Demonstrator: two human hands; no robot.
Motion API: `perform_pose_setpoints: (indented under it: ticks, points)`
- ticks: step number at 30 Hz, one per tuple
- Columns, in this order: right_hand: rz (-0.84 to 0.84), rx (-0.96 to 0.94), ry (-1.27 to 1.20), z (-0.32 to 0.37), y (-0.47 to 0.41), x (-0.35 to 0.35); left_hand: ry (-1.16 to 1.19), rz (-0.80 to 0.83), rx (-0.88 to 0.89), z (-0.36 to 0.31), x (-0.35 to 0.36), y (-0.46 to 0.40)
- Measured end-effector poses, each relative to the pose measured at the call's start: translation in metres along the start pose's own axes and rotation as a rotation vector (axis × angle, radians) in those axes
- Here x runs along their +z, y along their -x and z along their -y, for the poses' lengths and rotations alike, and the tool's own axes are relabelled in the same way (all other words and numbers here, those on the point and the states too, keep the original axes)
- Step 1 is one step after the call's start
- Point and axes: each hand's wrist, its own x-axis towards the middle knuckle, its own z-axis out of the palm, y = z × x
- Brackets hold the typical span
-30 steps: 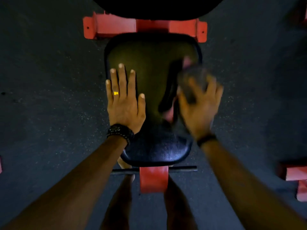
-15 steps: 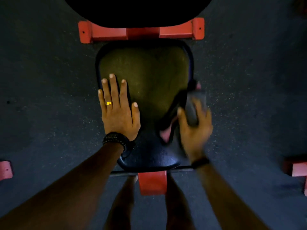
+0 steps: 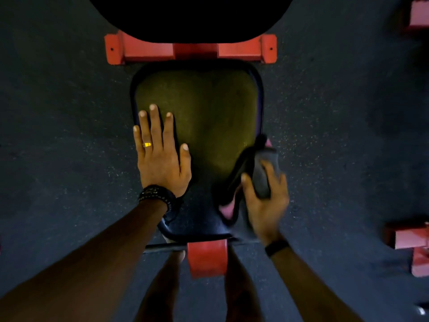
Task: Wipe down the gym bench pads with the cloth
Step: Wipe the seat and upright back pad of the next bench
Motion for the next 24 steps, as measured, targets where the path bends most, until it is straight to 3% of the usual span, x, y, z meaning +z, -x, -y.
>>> perform_pose_setpoints:
  ticks: [4, 6, 9, 12, 14, 18, 21, 24]
  points:
    - [-0.151, -0.076, 0.107, 0.042, -0.127, 0.026, -0.001, -0.001, 0.013, 0.001, 0.001, 0.002]
    - [-0.152, -0.085, 0.112, 0.048, -0.148, 0.028, -0.002, -0.004, 0.008, 0.0, 0.0, 0.002]
    - [-0.092, -0.191, 0.139, 0.031, -0.091, 0.018, 0.059, -0.003, 0.004, 0.003, -0.002, 0.0]
    - [0.005, -0.255, 0.231, -0.004, 0.005, -0.004, 0.264, -0.048, 0.033, 0.014, -0.008, 0.003]
    - [0.133, -0.434, 0.369, -0.022, 0.054, -0.016, 0.375, -0.116, 0.034, 0.029, -0.018, 0.012]
    - [0.291, -1.087, 0.646, -0.025, 0.077, -0.005, 0.44, -0.192, -0.085, 0.076, -0.041, 0.036]
    - [0.412, -1.386, 0.671, 0.017, 0.082, 0.034, 0.465, -0.216, -0.192, 0.101, -0.044, 0.053]
    - [0.496, -1.512, 0.789, 0.062, 0.102, 0.081, 0.487, -0.199, -0.266, 0.108, -0.041, 0.063]
